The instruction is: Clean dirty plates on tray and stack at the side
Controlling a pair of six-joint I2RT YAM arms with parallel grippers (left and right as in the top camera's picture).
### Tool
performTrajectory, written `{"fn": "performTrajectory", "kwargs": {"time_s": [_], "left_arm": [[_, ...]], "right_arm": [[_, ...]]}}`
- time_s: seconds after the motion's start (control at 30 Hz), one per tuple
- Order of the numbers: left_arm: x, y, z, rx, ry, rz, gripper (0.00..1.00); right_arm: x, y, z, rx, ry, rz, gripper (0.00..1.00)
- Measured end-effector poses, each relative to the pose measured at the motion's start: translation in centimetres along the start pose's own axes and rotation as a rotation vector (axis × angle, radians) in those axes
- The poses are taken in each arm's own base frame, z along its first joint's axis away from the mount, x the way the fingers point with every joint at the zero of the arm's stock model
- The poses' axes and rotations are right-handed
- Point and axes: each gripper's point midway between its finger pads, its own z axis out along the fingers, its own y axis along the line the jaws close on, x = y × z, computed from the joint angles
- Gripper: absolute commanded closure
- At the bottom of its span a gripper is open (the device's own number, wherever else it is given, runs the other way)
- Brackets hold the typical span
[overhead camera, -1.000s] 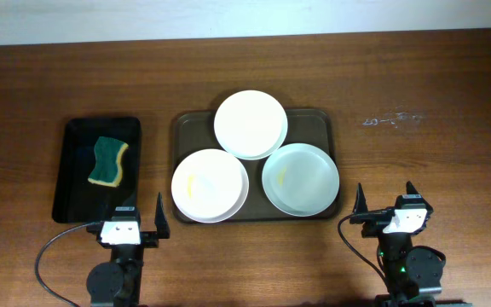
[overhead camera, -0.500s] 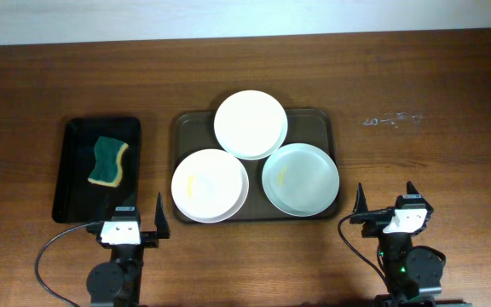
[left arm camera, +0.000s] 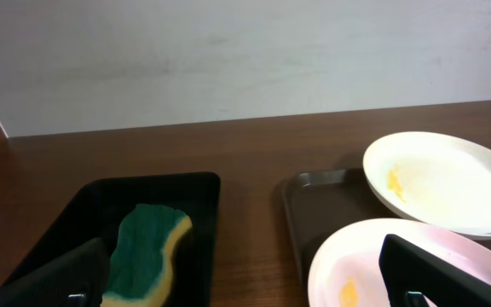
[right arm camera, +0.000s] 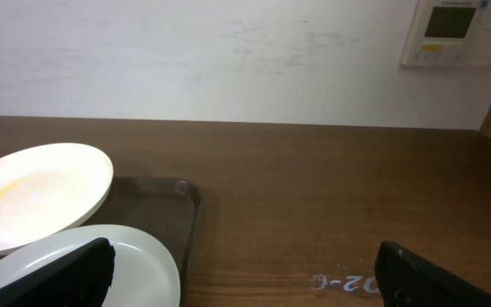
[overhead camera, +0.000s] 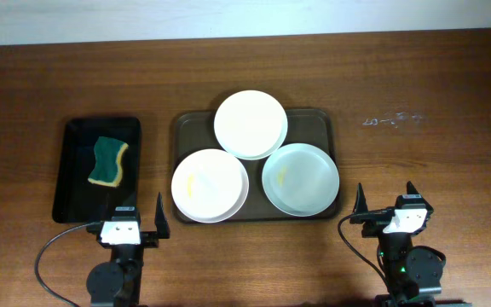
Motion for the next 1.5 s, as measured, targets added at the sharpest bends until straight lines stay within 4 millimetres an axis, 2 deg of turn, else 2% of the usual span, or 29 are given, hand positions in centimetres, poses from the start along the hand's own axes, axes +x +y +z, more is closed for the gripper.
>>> {"fn": "performTrajectory", "kwargs": {"time_s": [0.77,0.8,0.83,0.9,0.93,0.97,1.0,1.03,1.07,1.1,1.17,1.2,1.27,1.3,1.33,1.37,1.4,1.43,1.5], "left_arm": [[0.0,0.0,0.0,0.000,0.000,0.000,0.01],[0.0,-0.1,0.0,0.003,-0.001,0.000,0.01],[-0.4,-1.1,0.0,0.067,-0.019,-0.012,0.01],[-1.9,-6.5,-1.3,0.393,-0.075,-0.073,0.01],[-4.3,-10.0,-3.7,0.638,-0.174,-0.059,0.01],[-6.3,-11.1,-5.1,0.727,-0.267,-0.033,0.01],[-10.5,-11.7,-7.8,0.795,-0.482,0.053,0.01],[-12.8,-11.8,-9.4,0.808,-0.574,0.088,0.01],[-13.3,-11.7,-9.6,0.806,-0.583,0.090,0.01],[-13.7,-10.8,-8.2,0.740,-0.485,0.041,0.01],[-16.1,-9.2,-7.1,0.621,-0.394,0.044,0.01],[-16.6,-8.1,-5.9,0.552,-0.288,0.028,0.01],[-14.4,-6.6,-1.9,0.464,0.099,0.036,0.01],[-13.5,-6.6,-0.7,0.467,0.239,0.029,0.01],[-13.4,-6.6,0.3,0.471,0.306,0.030,0.01],[-14.0,-6.4,2.6,0.468,0.387,0.033,0.00],[-13.6,-5.9,3.9,0.438,0.473,0.012,0.01],[-13.5,-5.1,5.3,0.382,0.558,-0.017,0.01],[-14.2,-3.1,8.7,0.263,0.618,-0.035,0.01]], "right_arm": [[0.0,0.0,0.0,0.000,0.000,-0.001,0.02],[0.0,0.0,0.0,0.000,0.000,-0.001,0.02],[0.0,0.0,0.0,0.000,0.000,0.000,0.02],[0.0,0.0,0.0,0.001,0.000,0.000,0.02],[0.0,-0.1,0.0,0.003,0.000,-0.001,0.02],[-0.1,-0.1,0.0,0.004,-0.002,-0.001,0.02],[0.0,-0.1,0.0,0.006,0.001,0.000,0.02],[0.0,-0.1,0.0,0.007,0.001,-0.001,0.02],[0.0,-0.1,0.0,0.007,0.001,0.000,0.02],[0.0,-0.1,0.0,0.007,0.001,-0.001,0.02],[0.0,-0.1,0.0,0.006,0.001,0.000,0.02],[0.0,-0.1,0.0,0.006,0.001,-0.001,0.02],[0.0,-0.1,0.0,0.006,0.000,0.000,0.02],[0.1,-0.1,0.0,0.007,0.004,-0.001,0.01],[0.1,-0.1,0.0,0.009,0.003,-0.001,0.02],[0.1,-0.1,0.0,0.009,0.003,-0.001,0.02],[0.0,-0.1,0.0,0.010,0.001,-0.001,0.02],[0.0,-0.1,0.0,0.010,0.000,0.000,0.02],[0.0,-0.1,0.0,0.009,0.002,-0.001,0.02]]}}
